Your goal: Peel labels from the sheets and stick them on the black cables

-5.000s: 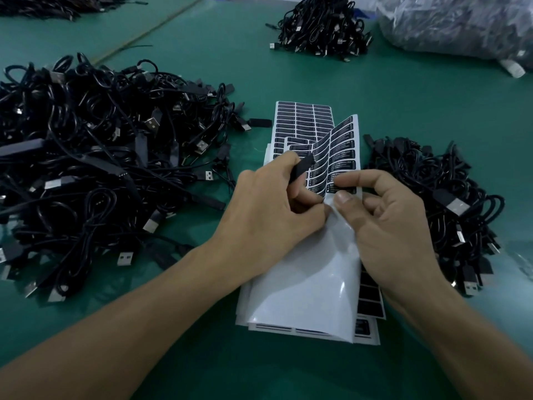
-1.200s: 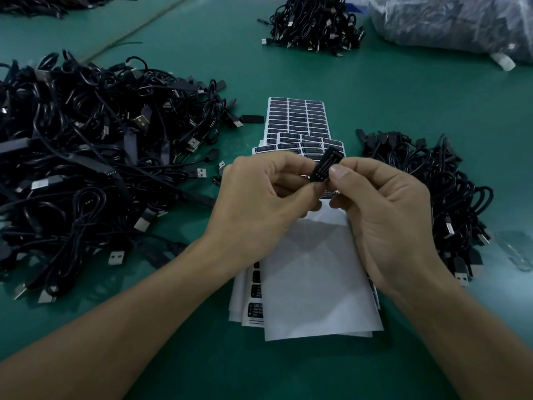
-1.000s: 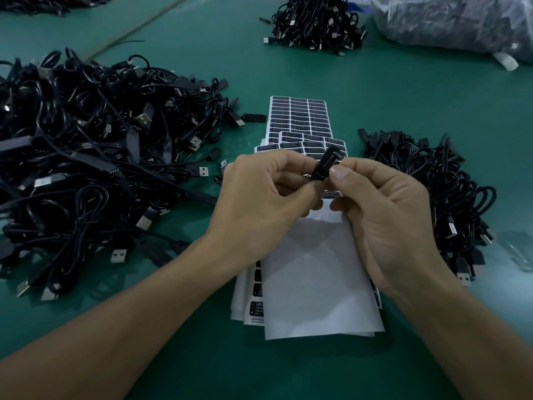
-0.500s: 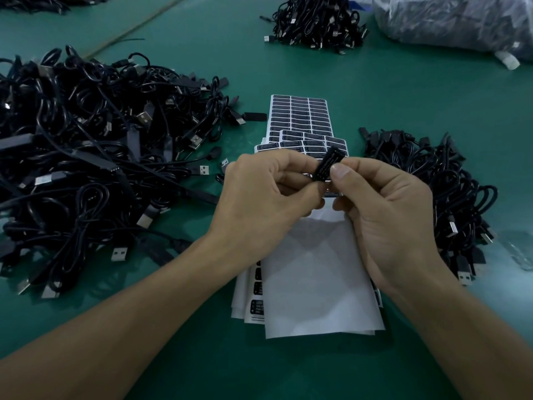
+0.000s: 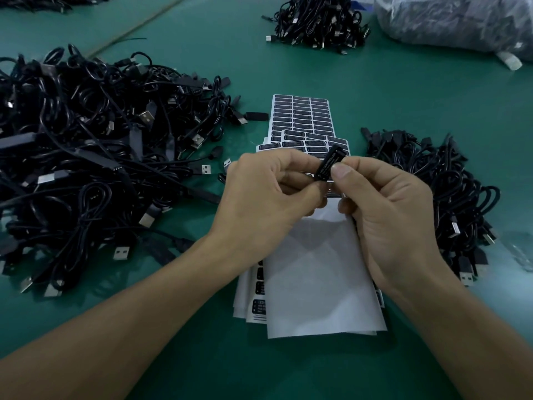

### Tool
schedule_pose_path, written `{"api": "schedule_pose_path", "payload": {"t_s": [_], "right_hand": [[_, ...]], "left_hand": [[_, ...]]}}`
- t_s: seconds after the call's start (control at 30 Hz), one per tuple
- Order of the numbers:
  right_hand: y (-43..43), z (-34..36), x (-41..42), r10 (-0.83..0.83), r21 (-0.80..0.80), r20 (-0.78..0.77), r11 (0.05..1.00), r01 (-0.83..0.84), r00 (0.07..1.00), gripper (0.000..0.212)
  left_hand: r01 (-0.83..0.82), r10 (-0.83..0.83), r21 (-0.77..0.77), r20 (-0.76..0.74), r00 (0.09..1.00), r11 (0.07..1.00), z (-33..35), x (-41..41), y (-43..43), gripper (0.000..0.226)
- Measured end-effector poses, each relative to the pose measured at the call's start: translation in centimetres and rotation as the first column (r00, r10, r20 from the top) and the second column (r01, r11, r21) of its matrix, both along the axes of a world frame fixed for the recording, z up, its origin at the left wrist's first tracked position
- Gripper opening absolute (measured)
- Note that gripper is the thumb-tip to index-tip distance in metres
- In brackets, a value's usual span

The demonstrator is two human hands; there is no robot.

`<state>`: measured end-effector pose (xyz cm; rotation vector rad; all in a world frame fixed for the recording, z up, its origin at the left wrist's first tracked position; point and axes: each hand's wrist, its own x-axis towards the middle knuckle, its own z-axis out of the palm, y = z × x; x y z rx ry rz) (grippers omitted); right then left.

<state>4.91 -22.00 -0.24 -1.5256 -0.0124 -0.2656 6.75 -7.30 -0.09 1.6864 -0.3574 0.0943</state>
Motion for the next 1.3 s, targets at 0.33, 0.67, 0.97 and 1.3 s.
{"api": "schedule_pose_path", "payload": {"t_s": [0.33,0.67,0.97,1.3], "right_hand": [[0.17,-0.02,-0.04,-0.062,-0.079,0.088,0.994,0.069,0.994,0.016],[0.11,-0.06,-0.06,-0.066,-0.123,0.117,0.989,0.081,0.991,0.015],[0.24,-0.1,-0.09,-0.073,-0.125,0.133,0.988,0.09,0.988,0.017],[0.42,-0.2,-0.14,-0.076,-0.139,0.195,0.985,0.104,0.978,0.018]], "left_hand": [[0.002,-0.002,0.001,-0.002,1.0,1.0,0.13,-0.07,-0.04,0.026],[0.014,-0.014,0.004,0.004,1.0,1.0,0.21,-0.14,-0.01,0.029],[0.017,-0.017,0.002,-0.001,1.0,1.0,0.18,-0.19,0.01,0.026],[0.023,-0.028,-0.062,-0.077,0.997,0.998,0.36,-0.29,-0.36,0.017]]}}
